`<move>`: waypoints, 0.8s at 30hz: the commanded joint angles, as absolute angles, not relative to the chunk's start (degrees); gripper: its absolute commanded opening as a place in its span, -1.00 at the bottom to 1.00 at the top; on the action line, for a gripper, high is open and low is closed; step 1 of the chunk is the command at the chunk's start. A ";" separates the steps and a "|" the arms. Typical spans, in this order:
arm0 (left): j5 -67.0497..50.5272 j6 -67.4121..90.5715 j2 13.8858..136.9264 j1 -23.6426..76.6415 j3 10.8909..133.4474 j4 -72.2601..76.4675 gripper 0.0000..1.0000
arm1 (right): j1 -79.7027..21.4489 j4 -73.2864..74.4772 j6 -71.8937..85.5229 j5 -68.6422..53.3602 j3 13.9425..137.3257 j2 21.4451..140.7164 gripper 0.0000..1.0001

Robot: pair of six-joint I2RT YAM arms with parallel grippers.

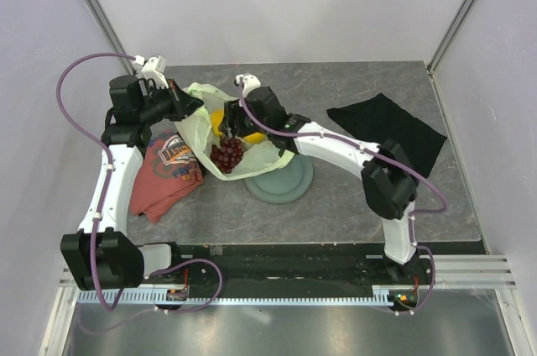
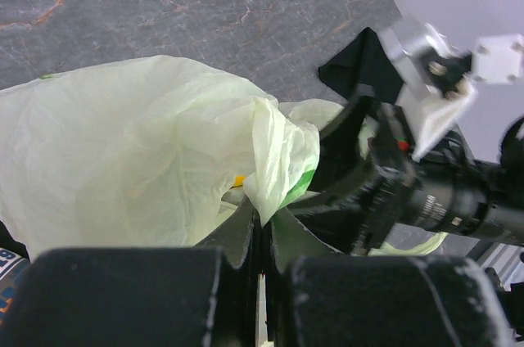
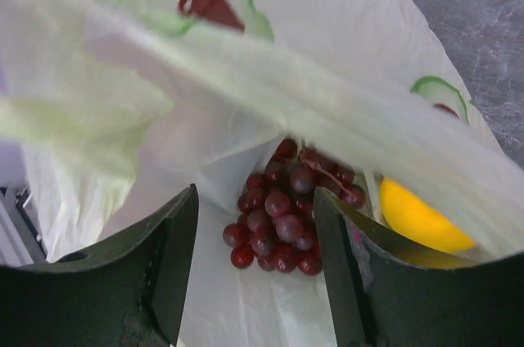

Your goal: Place the fruits into the plastic bag

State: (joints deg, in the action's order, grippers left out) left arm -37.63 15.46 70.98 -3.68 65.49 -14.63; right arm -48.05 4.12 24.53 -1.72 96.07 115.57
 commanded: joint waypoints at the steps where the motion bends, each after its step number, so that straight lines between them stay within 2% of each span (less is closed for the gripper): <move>1: -38.06 13.62 70.31 -4.04 65.83 -14.24 -0.97 | -49.22 -12.28 20.22 -3.43 82.91 103.03 0.33; 4: -37.88 13.71 70.57 -4.04 65.83 -14.24 -0.97 | -49.39 -19.06 18.73 -4.56 73.59 94.59 0.35; 6: -38.06 13.62 70.49 -4.04 65.92 -14.15 -0.97 | -49.40 -20.39 18.11 -4.92 68.67 88.53 0.27; 9: -38.06 13.62 70.23 -4.13 65.92 -14.24 -0.97 | -49.39 -17.06 16.53 -3.96 64.43 81.32 0.25; 13: -37.88 13.62 69.96 -4.22 65.92 -14.24 -0.97 | -49.39 -9.60 15.73 4.88 60.13 72.36 0.27; 16: -37.88 13.62 70.05 -4.13 65.92 -14.24 -0.97 | -48.87 -4.40 16.78 8.96 56.52 67.87 0.28; 24: -37.79 13.45 70.14 -4.31 66.00 -14.33 -0.97 | -42.02 -4.04 23.81 5.81 41.50 61.88 0.27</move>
State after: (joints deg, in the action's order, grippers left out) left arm -37.60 15.44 70.98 -3.86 65.49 -14.68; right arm -44.69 -6.07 19.84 5.50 47.05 63.81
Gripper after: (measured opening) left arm 0.025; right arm 0.642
